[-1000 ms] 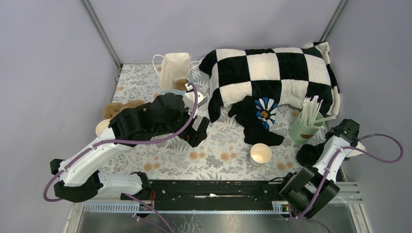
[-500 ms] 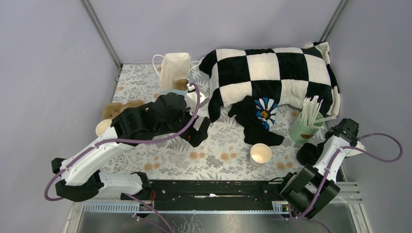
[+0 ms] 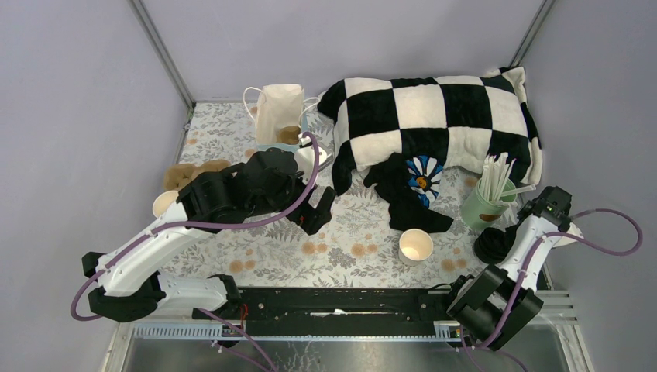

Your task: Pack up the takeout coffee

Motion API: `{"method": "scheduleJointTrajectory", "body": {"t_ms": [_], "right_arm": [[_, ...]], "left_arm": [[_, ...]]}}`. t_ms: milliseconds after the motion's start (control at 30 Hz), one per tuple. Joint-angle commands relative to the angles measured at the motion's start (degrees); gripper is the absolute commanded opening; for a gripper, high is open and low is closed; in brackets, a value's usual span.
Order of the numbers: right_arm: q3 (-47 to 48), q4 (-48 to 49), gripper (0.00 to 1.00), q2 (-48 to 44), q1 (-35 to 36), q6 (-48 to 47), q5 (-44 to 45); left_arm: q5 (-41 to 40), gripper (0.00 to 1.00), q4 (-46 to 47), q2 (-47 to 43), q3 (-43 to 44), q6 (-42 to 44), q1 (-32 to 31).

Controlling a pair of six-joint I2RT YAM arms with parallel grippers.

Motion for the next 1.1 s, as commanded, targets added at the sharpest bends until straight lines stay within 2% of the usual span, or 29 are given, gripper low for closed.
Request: {"method": "scheduleJointTrajectory", "body": {"t_ms": [0, 300, 600, 900, 1067], "right_arm": [[4.2, -2.9, 0.26, -1.2, 0.8, 0.2, 1.6], [6.5, -6.0, 0.18, -1.9, 1.0, -0.3, 3.1], [10.7, -10.3, 0.16, -4.6, 1.1, -1.8, 5.4], [24.9, -14.7, 0.16, -1.8, 1.1, -7.8, 16.6], [35.6, -14.5, 0.15, 0.3, 1.1, -10.2, 16.8]], "left_arm": [[0.3, 0.99, 1.9, 0.1, 1.4, 0.7, -0.2], [0.3, 0.99, 2.1, -0.6, 1.0, 1.0, -0.2], [0.3, 0.99, 2.3, -1.6, 0.6, 1.1, -0.2], [-0.4, 0.99, 2.6, -3.7, -0.8, 1.7, -0.2], [-1.0, 0.99, 2.7, -4.9, -1.6, 1.9, -0.4]]}}
